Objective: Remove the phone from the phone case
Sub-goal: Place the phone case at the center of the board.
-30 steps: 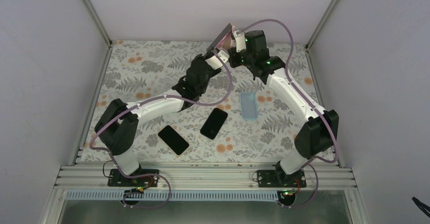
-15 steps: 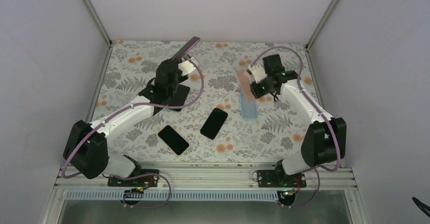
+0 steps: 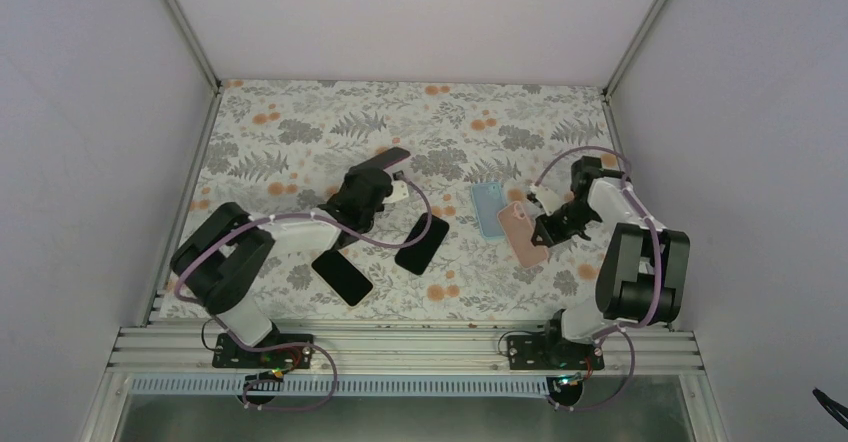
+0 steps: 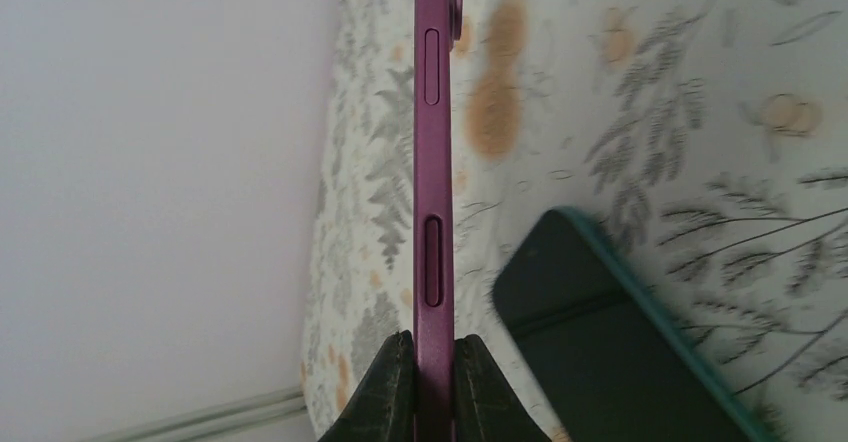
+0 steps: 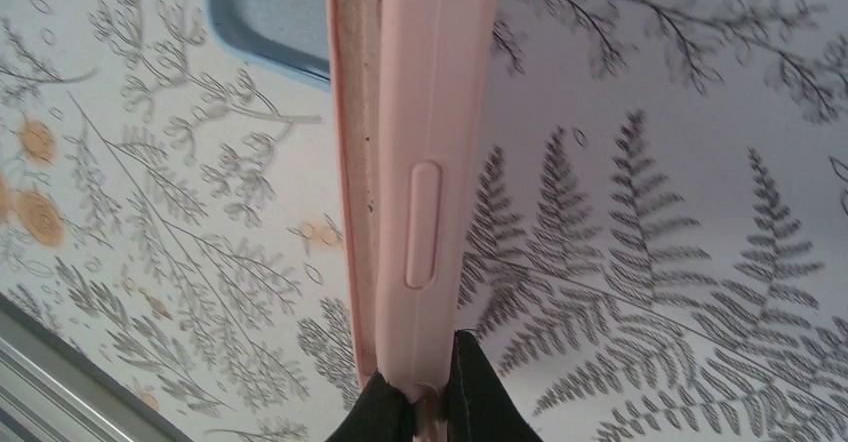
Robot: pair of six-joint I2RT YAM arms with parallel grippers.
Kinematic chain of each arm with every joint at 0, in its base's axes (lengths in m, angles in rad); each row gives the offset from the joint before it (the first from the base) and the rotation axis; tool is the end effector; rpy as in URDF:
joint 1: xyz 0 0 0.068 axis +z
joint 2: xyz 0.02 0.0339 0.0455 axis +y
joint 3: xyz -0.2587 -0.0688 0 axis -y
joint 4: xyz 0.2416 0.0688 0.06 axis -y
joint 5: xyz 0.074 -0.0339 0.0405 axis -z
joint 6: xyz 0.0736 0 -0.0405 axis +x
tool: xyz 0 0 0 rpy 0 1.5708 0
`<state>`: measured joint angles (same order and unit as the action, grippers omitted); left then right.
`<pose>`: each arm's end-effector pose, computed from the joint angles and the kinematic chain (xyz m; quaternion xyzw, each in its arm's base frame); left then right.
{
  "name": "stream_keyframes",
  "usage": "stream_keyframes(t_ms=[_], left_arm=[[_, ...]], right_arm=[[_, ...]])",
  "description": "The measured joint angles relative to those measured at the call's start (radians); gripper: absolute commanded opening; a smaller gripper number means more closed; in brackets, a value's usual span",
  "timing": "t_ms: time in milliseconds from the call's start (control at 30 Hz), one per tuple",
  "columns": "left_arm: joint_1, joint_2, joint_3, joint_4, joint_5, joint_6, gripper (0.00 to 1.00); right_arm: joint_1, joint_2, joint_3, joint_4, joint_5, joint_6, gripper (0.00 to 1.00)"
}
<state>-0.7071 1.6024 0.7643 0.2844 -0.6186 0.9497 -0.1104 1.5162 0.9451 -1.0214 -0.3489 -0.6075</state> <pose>0.2925 -0.1938 0.1622 0.5129 0.6717 0.3200 0.4282 0.2398 -0.0013 0.1486 -0.2404 0.9550 0.1662 0.0510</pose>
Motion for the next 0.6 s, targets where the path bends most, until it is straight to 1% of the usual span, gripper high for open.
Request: stream_keyframes(t_ms=[167, 233, 333, 367, 433, 500, 533, 567, 600], left_arm=[[-0.027, 0.102, 0.016, -0.011, 0.025, -0.001, 0.02], [-0.03, 0.125, 0.02, -0.045, 0.055, -0.01, 0.03], [-0.034, 0.148, 0.071, -0.092, 0.104, -0.038, 0.07], [-0.037, 0.152, 0.091, -0.111, 0.126, -0.043, 0.14], [-0.058, 0.162, 0.111, -0.134, 0.161, -0.046, 0.28], [-0.085, 0.17, 0.115, -0.177, 0.203, -0.048, 0.43], [-0.1, 0.178, 0.116, -0.212, 0.23, -0.052, 0.55], [-0.111, 0.185, 0.116, -0.243, 0.255, -0.053, 0.68], [-0.124, 0.192, 0.119, -0.276, 0.272, -0.054, 0.79]], right_arm=[[-0.087, 0.029, -0.005, -0.011, -0.004, -0.068, 0.05], [-0.109, 0.044, -0.001, -0.013, -0.005, -0.082, 0.08], [-0.135, 0.069, 0.024, -0.023, 0.014, -0.091, 0.14], [-0.14, 0.073, 0.034, -0.024, 0.031, -0.093, 0.2], [-0.146, 0.076, 0.065, -0.026, 0.078, -0.092, 0.37], [-0.146, 0.076, 0.114, -0.031, 0.129, -0.078, 0.65], [-0.146, 0.076, 0.146, -0.033, 0.155, -0.076, 0.77], [-0.143, 0.076, 0.18, -0.035, 0.177, -0.074, 0.84], [-0.137, 0.074, 0.216, -0.035, 0.202, -0.073, 0.88]])
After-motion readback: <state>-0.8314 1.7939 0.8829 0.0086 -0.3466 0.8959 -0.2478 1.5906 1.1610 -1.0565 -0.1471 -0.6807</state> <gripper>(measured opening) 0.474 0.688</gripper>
